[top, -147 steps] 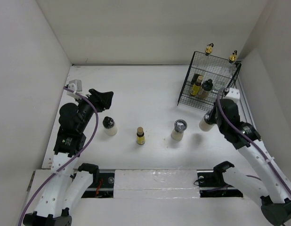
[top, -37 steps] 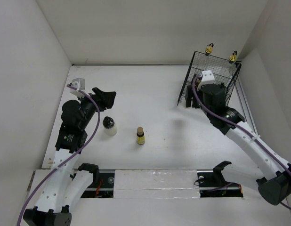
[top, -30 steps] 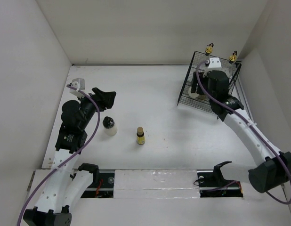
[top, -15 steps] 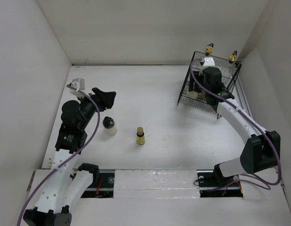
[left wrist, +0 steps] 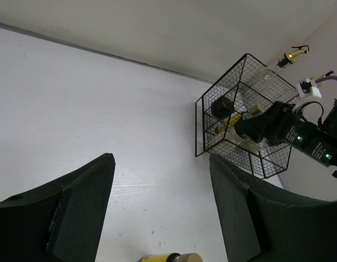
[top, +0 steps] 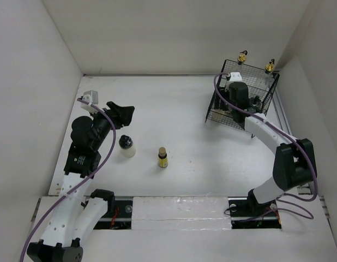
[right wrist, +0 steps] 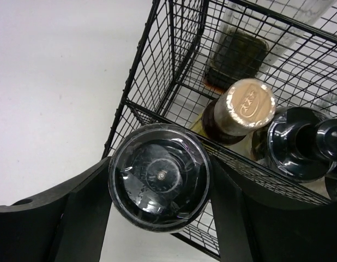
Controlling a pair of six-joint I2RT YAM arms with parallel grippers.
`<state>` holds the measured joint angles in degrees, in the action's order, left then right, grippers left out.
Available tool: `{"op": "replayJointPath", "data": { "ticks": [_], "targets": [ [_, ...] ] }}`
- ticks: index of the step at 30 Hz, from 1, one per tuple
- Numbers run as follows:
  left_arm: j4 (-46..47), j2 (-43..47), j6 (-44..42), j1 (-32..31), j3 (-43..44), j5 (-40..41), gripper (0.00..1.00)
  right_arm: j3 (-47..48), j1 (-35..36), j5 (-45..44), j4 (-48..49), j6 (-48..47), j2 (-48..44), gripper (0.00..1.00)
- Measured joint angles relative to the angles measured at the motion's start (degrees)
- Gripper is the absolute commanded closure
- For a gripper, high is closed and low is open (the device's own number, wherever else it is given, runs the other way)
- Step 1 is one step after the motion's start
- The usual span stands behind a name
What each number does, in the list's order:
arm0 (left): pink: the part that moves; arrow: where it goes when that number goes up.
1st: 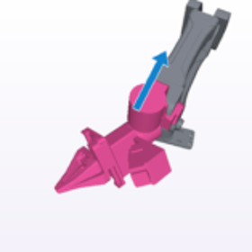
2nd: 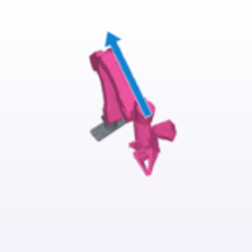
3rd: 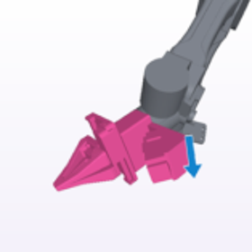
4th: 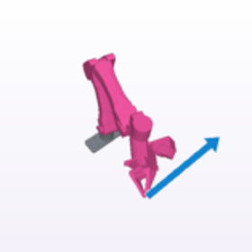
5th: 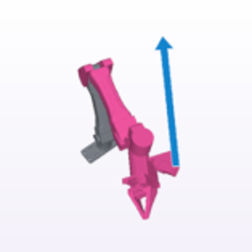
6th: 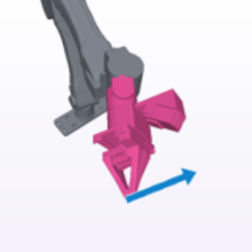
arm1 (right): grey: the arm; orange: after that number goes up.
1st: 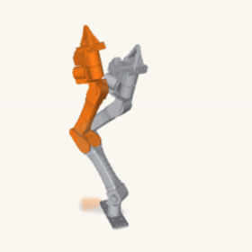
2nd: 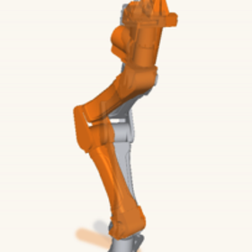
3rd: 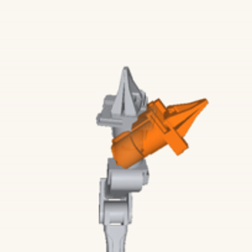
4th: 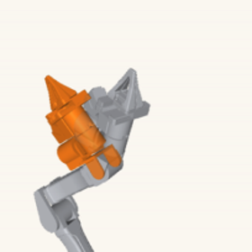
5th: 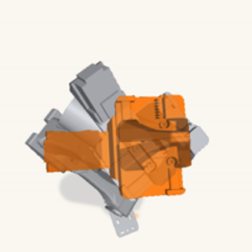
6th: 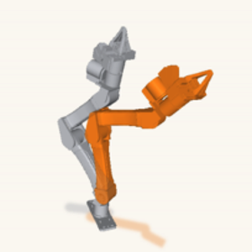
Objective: Organize the condiment bottles
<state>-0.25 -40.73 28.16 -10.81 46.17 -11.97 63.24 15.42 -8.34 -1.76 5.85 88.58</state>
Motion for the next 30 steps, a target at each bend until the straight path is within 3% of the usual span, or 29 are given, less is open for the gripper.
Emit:
{"op": "replayJointPath", "data": {
  "ticks": [1,4,7,10,12,13,14,15,17,20,21,22,24,25,27,30],
  "targets": [
    [0.0,0.0,0.0,0.0,0.0,0.0,0.34,0.0,0.02,0.0,0.31,-0.02,0.02,0.24],
    [0.0,0.0,0.0,0.0,0.0,0.0,0.34,0.0,0.02,0.02,0.37,0.15,-0.02,0.07],
    [0.0,0.0,0.0,0.0,0.0,0.02,0.34,0.0,0.22,-0.13,0.0,0.13,-1.4,0.01],
    [-0.04,0.0,0.0,0.0,0.0,0.26,0.34,0.0,1.62,-1.14,-0.79,-0.5,-5.88,0.02],
    [-0.04,0.0,0.0,0.0,0.0,0.55,0.36,0.02,3.69,-1.84,-0.66,-1.51,-10.03,0.24],
    [-0.04,0.0,0.0,0.0,0.0,0.76,0.43,0.02,5.09,-1.75,-0.44,-2.08,-12.04,0.4],
    [-0.04,0.07,0.13,0.0,0.0,1.07,0.49,0.02,6.84,-1.22,0.2,-2.51,-13.77,0.59],
    [-0.17,0.11,0.2,0.0,0.0,1.51,0.61,0.04,8.76,-0.2,1.14,-3.34,-14.93,0.88],
    [-0.61,0.37,0.33,0.0,0.0,2.6,0.82,0.39,13.68,2.86,3.06,-4.22,-15.58,0.95],
    [-1.25,0.68,0.37,0.0,0.0,4.57,0.8,2.84,21.94,8.98,4.02,-6.08,-11.93,0.76],
    [-1.64,0.9,0.59,0.0,0.0,5.42,0.69,4.0,24.96,10.99,4.31,-7.04,-9.79,0.68],
    [-2.05,1.18,0.63,0.0,0.0,6.4,0.65,5.33,27.69,12.7,4.15,-8.28,-7.41,0.51],
    [-3.76,2.1,1.44,0.09,0.46,8.79,0.49,8.52,32.79,16.09,3.82,-10.75,-2.34,0.36],
    [-4.79,2.64,1.88,0.13,0.9,10.19,0.33,9.92,34.95,17.77,3.78,-11.96,-0.02,0.29],
    [-6.32,4.11,2.95,0.37,1.92,13.33,0.24,12.74,38.25,20.83,3.52,-13.73,4.31,0.28],
    [-7.87,7.85,4.52,0.44,3.37,18.18,0.18,16.61,40.89,24.11,3.5,-15.34,10.12,0.26]
  ]
}}
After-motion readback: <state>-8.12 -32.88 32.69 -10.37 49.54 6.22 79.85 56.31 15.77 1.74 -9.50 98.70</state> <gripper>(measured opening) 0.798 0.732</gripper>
